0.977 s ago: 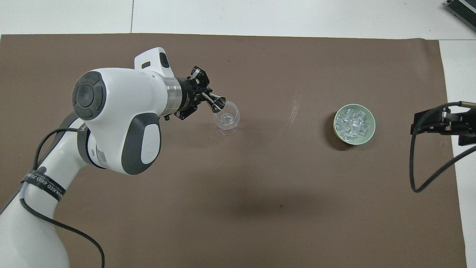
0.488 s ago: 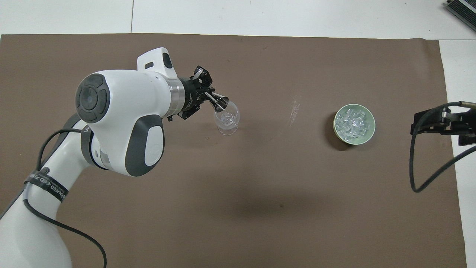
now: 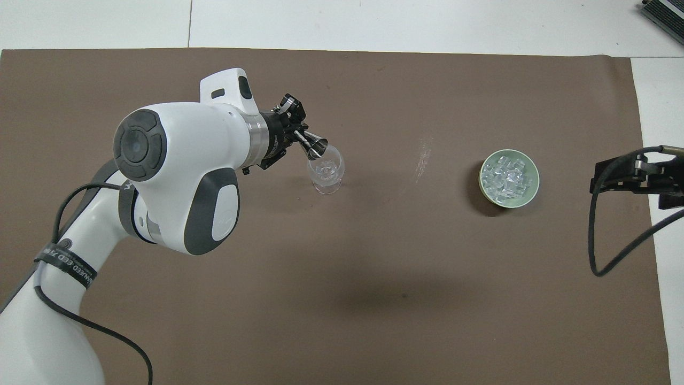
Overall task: Pour wine and add ice with both arms
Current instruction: 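Hold the metal cup tilted above the clear cup to pour, then tip the metal cup further over the clear cup with the left gripper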
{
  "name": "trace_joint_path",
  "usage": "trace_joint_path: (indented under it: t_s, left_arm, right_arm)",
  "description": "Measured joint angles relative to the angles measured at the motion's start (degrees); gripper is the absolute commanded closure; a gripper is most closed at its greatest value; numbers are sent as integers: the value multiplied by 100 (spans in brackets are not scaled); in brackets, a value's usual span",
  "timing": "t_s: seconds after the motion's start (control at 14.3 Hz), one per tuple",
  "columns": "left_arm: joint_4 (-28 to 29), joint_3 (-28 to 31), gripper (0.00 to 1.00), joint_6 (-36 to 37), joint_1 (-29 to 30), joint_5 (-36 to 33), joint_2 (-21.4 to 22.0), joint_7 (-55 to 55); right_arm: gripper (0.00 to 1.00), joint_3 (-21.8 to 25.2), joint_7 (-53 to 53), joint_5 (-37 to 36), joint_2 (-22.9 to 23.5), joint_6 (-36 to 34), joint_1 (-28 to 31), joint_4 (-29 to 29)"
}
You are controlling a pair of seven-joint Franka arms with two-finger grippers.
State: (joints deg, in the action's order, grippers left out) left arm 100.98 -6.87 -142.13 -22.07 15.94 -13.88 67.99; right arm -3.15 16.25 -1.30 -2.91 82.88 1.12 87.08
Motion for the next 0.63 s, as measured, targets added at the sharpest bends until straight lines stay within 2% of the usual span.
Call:
trace_joint_path:
  t_s: [0.63]
  left_arm:
    - [15, -10, 100, -4, -76, -279, -2, 0]
  right_arm:
    - [0, 0, 0, 0, 0, 0, 2, 0]
